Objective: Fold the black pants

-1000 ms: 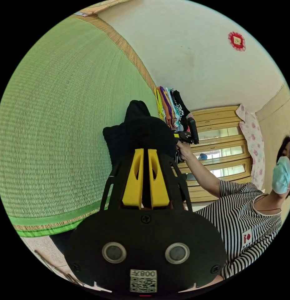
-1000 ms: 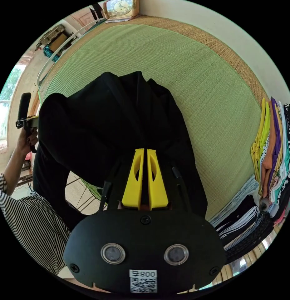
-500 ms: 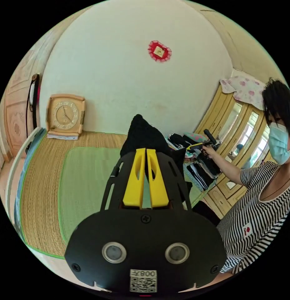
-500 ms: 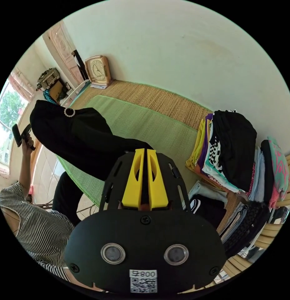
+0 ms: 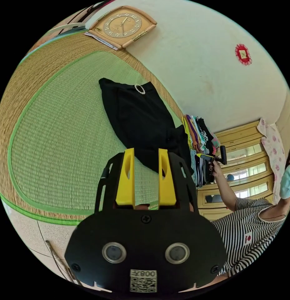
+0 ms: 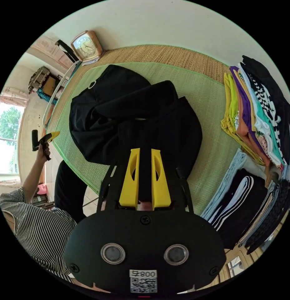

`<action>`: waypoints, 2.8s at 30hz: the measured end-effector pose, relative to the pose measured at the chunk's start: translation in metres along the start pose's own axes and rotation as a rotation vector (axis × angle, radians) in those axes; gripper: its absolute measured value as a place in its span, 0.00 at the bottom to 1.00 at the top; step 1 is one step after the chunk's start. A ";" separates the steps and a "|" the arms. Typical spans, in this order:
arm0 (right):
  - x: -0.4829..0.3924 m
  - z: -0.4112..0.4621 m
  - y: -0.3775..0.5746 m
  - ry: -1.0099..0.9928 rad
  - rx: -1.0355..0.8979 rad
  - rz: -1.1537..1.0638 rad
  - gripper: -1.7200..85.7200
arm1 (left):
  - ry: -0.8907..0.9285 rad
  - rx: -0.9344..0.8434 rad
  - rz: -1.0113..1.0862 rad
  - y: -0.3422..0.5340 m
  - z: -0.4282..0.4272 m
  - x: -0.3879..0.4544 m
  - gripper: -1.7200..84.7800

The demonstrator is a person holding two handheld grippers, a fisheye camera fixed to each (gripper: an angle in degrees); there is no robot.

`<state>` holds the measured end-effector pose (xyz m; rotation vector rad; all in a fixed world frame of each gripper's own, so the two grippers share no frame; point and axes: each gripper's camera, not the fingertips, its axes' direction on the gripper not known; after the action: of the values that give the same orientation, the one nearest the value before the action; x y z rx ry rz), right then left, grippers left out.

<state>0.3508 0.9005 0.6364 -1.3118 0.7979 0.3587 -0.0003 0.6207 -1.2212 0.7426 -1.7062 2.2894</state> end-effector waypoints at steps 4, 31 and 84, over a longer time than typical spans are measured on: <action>-0.042 0.038 0.006 -0.056 -0.042 -0.087 0.09 | -0.117 0.003 -0.053 -0.046 0.009 -0.025 0.17; -0.315 0.183 -0.020 0.124 -0.167 -0.625 0.03 | -0.067 0.164 -0.122 -0.038 -0.050 -0.128 0.03; -0.194 0.108 0.035 -0.057 0.093 -0.162 0.12 | -0.150 -0.077 0.119 -0.069 -0.023 0.019 0.12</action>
<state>0.2284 1.0491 0.7513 -1.2637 0.6480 0.2258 0.0074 0.6614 -1.1591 0.8374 -1.9422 2.2808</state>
